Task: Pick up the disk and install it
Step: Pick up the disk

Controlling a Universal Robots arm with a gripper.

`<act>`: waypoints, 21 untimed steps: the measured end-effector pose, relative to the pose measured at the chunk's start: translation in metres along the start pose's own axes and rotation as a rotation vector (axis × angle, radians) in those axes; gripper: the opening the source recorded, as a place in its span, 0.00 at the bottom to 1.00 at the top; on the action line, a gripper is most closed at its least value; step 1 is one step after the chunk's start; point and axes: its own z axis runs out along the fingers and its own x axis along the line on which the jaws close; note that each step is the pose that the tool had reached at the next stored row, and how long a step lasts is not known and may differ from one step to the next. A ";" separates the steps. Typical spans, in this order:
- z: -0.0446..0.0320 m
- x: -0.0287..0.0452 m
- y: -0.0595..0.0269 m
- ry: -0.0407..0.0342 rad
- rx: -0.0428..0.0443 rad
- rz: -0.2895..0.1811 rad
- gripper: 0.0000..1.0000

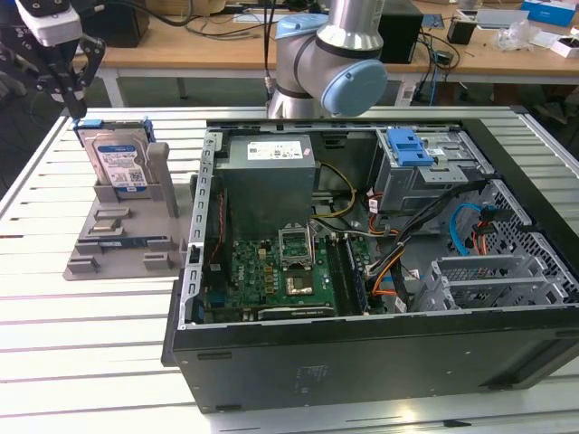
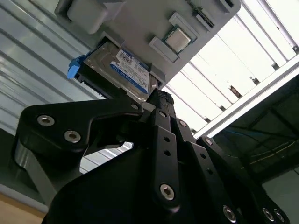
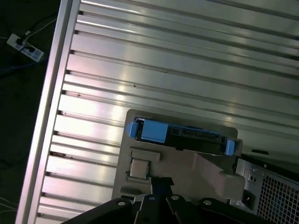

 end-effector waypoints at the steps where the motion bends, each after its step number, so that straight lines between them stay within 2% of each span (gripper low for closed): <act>1: 0.0000 0.0000 0.0000 0.0005 -0.0005 -0.020 0.11; 3: 0.0000 0.0000 0.0000 0.0018 -0.0021 -0.084 0.11; 8: 0.0000 0.0000 0.0000 0.0039 -0.0046 -0.185 0.11; 13: 0.0000 0.0000 0.0000 0.0056 -0.0066 -0.264 0.11; 17: 0.0000 0.0000 0.0000 0.0075 -0.0088 -0.355 0.11; 21: 0.0000 0.0000 0.0000 0.0086 -0.0102 -0.404 0.11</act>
